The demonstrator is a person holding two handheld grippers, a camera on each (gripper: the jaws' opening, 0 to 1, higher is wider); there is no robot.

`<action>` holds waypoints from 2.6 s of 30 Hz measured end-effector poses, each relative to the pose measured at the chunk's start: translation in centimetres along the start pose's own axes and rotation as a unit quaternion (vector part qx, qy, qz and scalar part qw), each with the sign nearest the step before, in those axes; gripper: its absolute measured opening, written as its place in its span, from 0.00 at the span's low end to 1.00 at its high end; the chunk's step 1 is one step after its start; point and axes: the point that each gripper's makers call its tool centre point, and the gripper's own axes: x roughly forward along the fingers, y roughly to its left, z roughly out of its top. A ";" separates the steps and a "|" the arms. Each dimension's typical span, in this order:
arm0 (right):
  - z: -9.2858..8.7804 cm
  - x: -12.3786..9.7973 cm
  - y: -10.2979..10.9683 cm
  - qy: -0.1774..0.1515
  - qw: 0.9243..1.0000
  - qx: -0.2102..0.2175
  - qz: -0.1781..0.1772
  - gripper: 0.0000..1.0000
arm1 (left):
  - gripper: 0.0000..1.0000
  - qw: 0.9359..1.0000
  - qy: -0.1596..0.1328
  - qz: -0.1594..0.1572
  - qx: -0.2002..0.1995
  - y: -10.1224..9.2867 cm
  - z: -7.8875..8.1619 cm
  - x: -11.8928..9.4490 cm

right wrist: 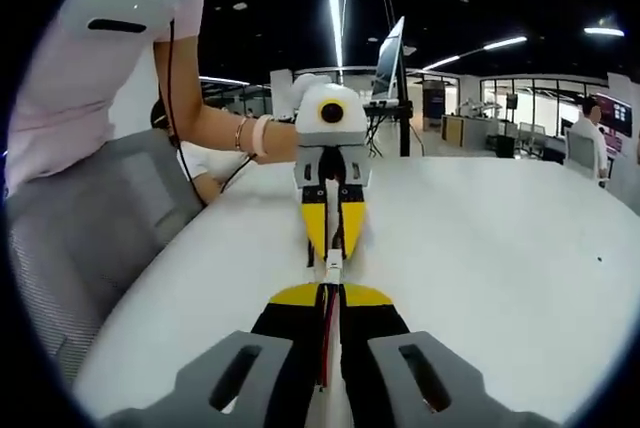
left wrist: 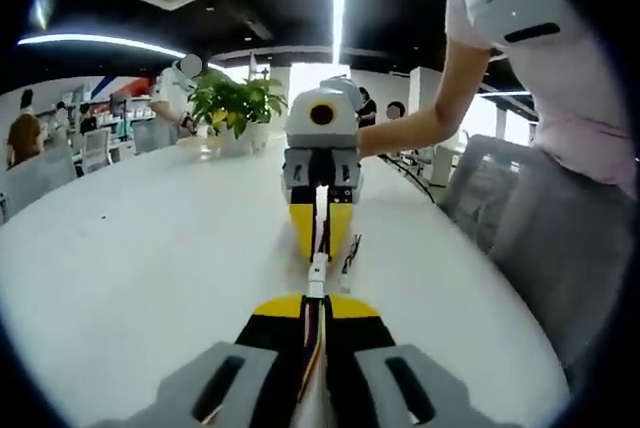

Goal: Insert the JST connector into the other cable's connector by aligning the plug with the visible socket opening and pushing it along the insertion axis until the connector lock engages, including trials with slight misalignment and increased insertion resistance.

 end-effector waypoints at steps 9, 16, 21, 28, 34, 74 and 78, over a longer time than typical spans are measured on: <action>0.4 -0.4 0.1 -0.019 1.000 0.008 0.014 0.03 | 0.00 1.000 -0.015 -0.012 -0.010 -0.1 0.5 -0.2; 1.2 -0.8 0.5 -0.041 0.999 0.017 0.029 0.03 | 0.00 0.998 -0.040 -0.022 -0.046 -0.5 1.6 -0.2; 1.5 -1.3 0.6 -0.055 0.997 0.028 0.036 0.02 | 0.00 0.995 -0.052 -0.023 -0.076 -0.4 2.0 -0.1; 1.6 -1.3 0.7 -0.061 0.997 0.031 0.041 0.02 | 0.00 0.994 -0.064 -0.032 -0.079 -0.4 2.2 0.1; 0.9 -0.8 0.5 -0.055 0.997 0.031 0.041 0.02 | 0.00 0.995 -0.057 -0.030 -0.077 -0.3 1.4 0.4; -2.8 0.7 -3.0 -0.035 0.999 0.021 0.033 0.04 | 0.00 0.999 -0.026 0.025 -0.041 2.8 -2.0 2.3; -2.8 0.7 -3.1 -0.036 0.998 0.038 0.030 0.04 | 0.00 0.999 -0.023 0.027 -0.039 2.9 -2.0 2.1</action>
